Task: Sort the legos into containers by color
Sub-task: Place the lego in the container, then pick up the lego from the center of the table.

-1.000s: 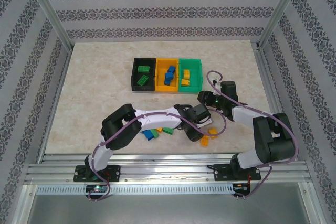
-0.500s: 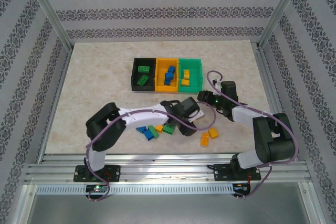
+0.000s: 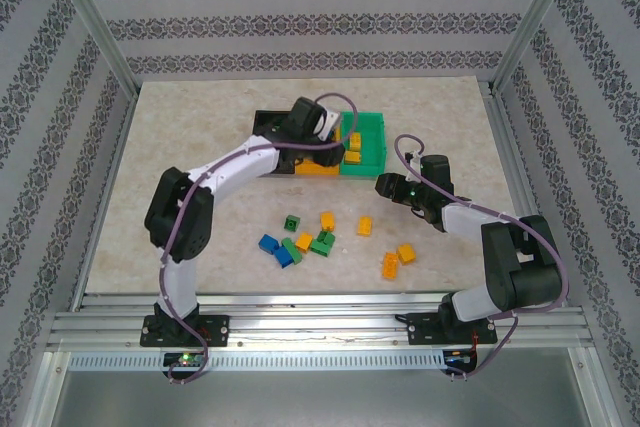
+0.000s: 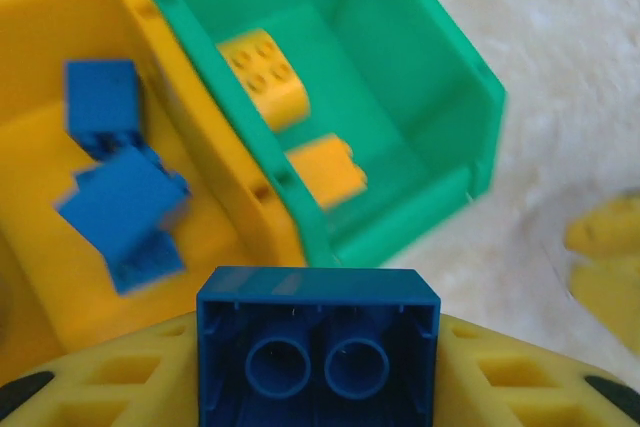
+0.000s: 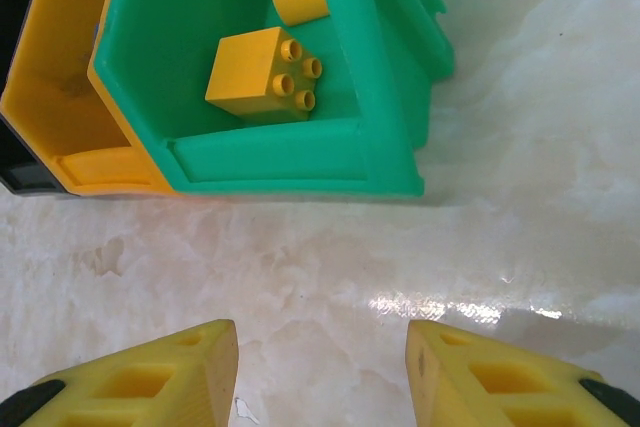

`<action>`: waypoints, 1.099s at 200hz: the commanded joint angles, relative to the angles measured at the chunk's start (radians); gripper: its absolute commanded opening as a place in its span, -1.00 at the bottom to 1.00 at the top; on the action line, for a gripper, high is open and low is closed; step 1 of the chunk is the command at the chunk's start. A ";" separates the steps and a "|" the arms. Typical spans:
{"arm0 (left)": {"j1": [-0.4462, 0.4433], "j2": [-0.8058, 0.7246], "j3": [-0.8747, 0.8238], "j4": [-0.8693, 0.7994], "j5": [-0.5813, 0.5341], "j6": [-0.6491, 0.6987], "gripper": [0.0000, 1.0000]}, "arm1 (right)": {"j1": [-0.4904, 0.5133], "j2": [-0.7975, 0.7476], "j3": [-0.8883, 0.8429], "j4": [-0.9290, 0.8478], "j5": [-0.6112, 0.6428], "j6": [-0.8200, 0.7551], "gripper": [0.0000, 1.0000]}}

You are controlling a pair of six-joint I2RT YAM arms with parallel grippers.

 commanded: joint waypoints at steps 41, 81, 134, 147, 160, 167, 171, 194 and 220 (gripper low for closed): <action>0.039 0.163 0.300 -0.264 -0.103 0.012 0.37 | -0.009 0.000 -0.005 0.030 -0.021 0.008 -0.04; 0.018 0.040 0.112 -0.154 -0.038 -0.008 0.41 | -0.009 0.011 -0.003 0.038 -0.031 0.016 -0.03; -0.069 -0.140 -0.152 -0.041 0.023 0.019 0.39 | -0.009 0.022 0.001 0.047 -0.032 0.021 -0.03; -0.098 -0.166 -0.194 -0.024 0.040 0.032 0.39 | -0.009 0.023 -0.002 0.049 -0.033 0.023 -0.03; -0.125 -0.183 -0.227 -0.013 0.052 0.042 0.39 | -0.010 0.025 -0.001 0.051 -0.035 0.024 -0.03; -0.136 -0.189 -0.246 -0.001 0.074 0.048 0.39 | -0.009 0.024 -0.002 0.052 -0.036 0.025 -0.03; -0.142 -0.192 -0.258 0.007 0.087 0.053 0.39 | -0.009 0.025 -0.002 0.051 -0.036 0.025 -0.03; -0.164 -0.188 -0.303 0.020 0.100 0.043 0.39 | -0.009 0.021 -0.003 0.052 -0.036 0.026 -0.03; -0.167 -0.188 -0.346 0.010 0.079 0.028 0.39 | -0.012 0.012 -0.005 0.044 -0.026 0.021 -0.04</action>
